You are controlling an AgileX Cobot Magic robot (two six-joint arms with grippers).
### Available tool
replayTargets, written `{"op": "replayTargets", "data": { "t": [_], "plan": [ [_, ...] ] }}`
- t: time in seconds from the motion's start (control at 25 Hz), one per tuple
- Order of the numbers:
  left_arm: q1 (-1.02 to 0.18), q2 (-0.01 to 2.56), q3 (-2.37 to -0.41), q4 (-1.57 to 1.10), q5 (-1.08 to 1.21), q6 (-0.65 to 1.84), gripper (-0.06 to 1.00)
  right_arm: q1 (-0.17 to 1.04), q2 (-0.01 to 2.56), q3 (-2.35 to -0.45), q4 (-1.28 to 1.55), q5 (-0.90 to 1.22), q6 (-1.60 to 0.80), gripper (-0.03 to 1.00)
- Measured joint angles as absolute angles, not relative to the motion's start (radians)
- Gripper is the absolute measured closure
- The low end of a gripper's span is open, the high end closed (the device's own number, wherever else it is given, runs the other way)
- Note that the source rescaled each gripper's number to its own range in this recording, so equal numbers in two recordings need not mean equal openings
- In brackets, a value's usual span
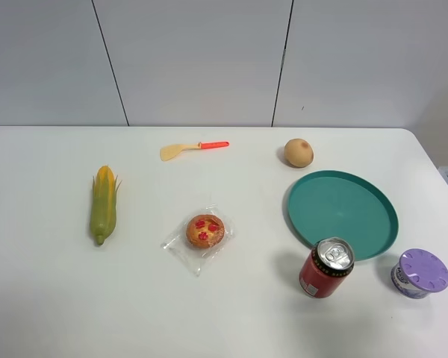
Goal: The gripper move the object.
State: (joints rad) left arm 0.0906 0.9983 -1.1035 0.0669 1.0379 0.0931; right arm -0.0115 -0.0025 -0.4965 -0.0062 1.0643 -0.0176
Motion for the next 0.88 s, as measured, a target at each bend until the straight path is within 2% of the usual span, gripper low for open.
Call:
{"op": "replayTargets", "data": {
  "t": [0.44, 0.88],
  "plan": [
    [0.094, 0.395, -0.730, 0.049, 0.870, 0.094, -0.05, -0.012, -0.002, -0.497, -0.006, 1.064, -0.018, -0.03],
    [0.094, 0.076, -0.642, 0.043, 0.946, 0.095, -0.05, -0.012, -0.002, -0.497, -0.006, 1.064, -0.018, -0.03]
  ]
}}
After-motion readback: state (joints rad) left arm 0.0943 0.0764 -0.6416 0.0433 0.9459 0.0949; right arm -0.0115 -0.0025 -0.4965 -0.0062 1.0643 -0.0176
